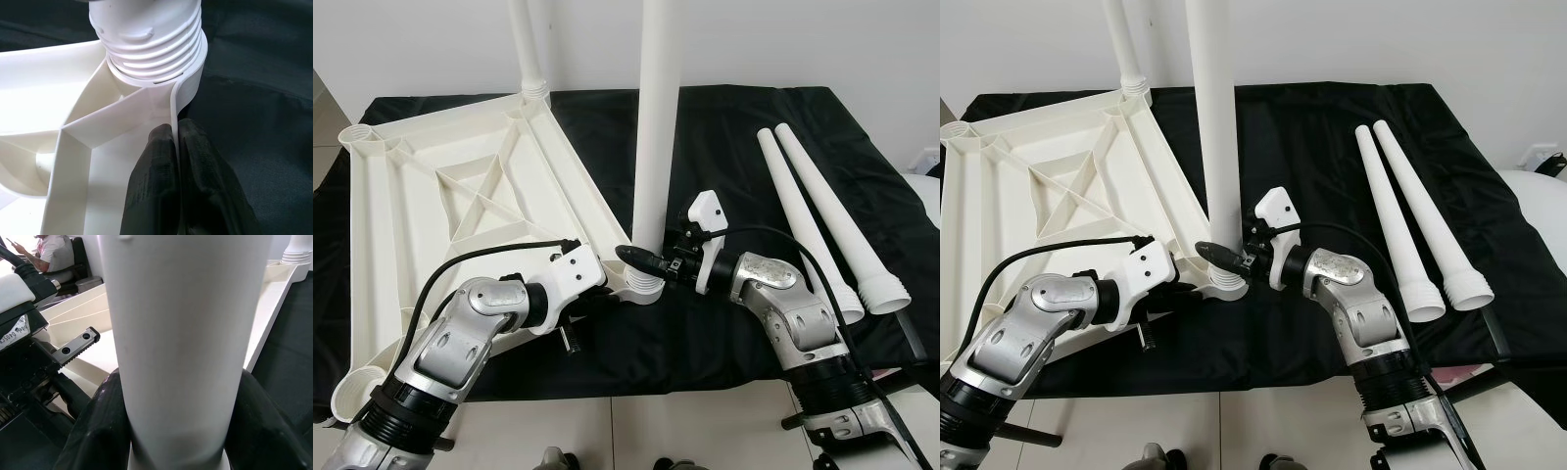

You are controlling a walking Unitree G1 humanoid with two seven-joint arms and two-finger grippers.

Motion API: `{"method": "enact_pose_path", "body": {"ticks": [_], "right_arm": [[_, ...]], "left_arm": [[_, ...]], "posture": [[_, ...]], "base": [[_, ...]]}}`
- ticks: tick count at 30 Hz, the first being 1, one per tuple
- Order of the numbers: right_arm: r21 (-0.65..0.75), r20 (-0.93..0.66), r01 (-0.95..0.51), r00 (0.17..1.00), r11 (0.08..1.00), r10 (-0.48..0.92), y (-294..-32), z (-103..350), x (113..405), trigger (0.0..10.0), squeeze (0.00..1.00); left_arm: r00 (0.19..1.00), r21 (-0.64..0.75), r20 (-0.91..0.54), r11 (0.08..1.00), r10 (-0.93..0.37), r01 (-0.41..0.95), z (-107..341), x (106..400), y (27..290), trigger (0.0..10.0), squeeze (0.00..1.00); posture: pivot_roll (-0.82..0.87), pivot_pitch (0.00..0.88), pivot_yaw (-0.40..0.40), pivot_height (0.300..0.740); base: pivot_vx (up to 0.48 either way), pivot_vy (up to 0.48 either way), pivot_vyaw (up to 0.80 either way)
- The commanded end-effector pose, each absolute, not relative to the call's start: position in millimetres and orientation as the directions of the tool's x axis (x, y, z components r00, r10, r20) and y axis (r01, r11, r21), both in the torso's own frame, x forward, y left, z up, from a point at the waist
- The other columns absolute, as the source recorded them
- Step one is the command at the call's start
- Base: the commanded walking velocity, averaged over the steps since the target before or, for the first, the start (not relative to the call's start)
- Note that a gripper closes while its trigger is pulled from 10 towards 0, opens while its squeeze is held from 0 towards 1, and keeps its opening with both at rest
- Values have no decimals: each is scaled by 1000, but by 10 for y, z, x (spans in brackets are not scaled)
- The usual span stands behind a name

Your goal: Building children table

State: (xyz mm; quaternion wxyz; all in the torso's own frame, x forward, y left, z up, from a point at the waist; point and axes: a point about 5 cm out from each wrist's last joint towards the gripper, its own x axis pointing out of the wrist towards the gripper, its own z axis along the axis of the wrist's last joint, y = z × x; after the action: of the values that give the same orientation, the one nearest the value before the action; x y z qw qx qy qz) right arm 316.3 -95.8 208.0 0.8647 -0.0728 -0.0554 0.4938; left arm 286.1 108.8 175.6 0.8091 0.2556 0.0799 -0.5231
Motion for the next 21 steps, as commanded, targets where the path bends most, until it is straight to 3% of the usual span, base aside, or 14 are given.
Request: {"method": "enact_pose_path", "body": {"ticks": [1, 8, 11, 12, 14, 21], "right_arm": [[-179, 17, -848, 504, 499, 863, -976, 2066, 3174, 0, 0], [-183, 1, -826, 543, 534, 840, -955, 1970, 3145, 0, 0], [-190, -24, -736, 665, 650, 746, -955, 1845, 3200, 0, 0], [-190, -24, -736, 665, 650, 746, -955, 1845, 3200, 0, 0], [-217, -43, -612, 784, 761, 619, -946, 1720, 3254, 0, 0], [-234, -54, -401, 915, 885, 400, -883, 1564, 3255, 0, 0]], "left_arm": [[408, 361, -357, 278, -840, 890, 1876, 2807, 1030, 10000, 0], [411, 360, -350, 285, -841, 889, 1885, 2825, 1010, 10000, 0], [423, 356, -329, 304, -844, 884, 1906, 2864, 965, 10000, 0], [423, 356, -329, 304, -844, 884, 1906, 2864, 965, 10000, 0], [431, 352, -301, 321, -851, 879, 1951, 2927, 881, 10000, 0], [408, 353, -289, 300, -866, 886, 1998, 3008, 734, 10000, 0]], "posture": [[21, 159, 27, 740], [18, 162, 27, 740], [18, 165, 23, 740], [18, 165, 23, 740], [10, 168, 27, 740], [-1, 169, 34, 740]], "base": [[0, 0, 0], [0, 0, 0], [0, 0, 0], [0, 0, 0], [0, 0, 0], [0, 0, 0]]}}
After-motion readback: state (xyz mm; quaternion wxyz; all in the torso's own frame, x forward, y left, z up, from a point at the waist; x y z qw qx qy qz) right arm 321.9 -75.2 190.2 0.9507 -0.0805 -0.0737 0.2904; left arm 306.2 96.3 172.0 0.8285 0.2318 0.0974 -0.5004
